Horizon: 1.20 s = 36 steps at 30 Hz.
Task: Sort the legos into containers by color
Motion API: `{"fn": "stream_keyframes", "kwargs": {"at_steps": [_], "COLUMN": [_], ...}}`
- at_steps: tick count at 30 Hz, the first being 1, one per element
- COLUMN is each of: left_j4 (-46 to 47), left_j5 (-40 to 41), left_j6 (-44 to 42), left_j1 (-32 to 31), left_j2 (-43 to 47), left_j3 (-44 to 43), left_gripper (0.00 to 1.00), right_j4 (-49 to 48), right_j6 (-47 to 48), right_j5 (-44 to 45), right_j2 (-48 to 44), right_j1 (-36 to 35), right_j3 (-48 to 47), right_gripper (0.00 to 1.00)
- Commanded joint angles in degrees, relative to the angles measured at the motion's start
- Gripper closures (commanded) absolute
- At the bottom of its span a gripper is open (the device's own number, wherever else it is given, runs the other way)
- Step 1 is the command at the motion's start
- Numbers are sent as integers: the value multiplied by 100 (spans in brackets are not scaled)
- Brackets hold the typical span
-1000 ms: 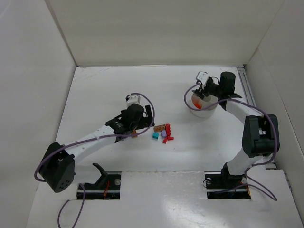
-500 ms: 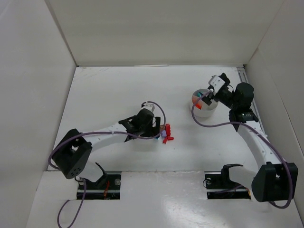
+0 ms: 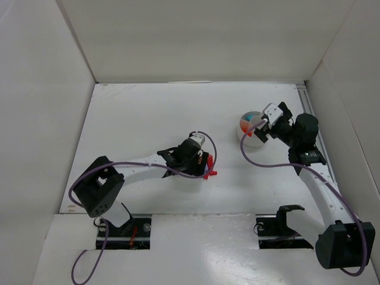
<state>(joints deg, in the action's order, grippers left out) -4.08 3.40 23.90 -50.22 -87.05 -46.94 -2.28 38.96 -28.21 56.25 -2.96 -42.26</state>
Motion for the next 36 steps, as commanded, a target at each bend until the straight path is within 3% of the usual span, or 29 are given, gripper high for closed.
{"fn": "stream_keyframes", "kwargs": {"at_steps": [1,7,12,18,27,33,36], "left_j4": [56,56,56,56,21,-400,-288], "left_j5": [-41,38,100,161,336,766,829], "left_j6": [-175,-175,-114,-61,-61,132,19], "left_j1": [-32,-32,-32,-32,-32,-32,-32], "left_j2": [-23,-216,-269,-383,-437,291,609], "left_j3": [-211,-263,-263,-316,-430,-685,-913], "left_gripper": [26,48,55,56,81,82,82], "right_j4": [87,202,202,255,746,1484,1950], "right_j6": [6,59,59,59,59,-169,-493], "right_j5": [96,210,272,272,412,1377,2597], "right_j2": [-149,-202,-202,-202,-685,-1335,-1633], "right_j1": [50,50,50,50,50,50,50], "right_j3": [-19,-19,-19,-19,-19,-186,-186], "right_gripper": [0,0,0,0,0,0,0]}}
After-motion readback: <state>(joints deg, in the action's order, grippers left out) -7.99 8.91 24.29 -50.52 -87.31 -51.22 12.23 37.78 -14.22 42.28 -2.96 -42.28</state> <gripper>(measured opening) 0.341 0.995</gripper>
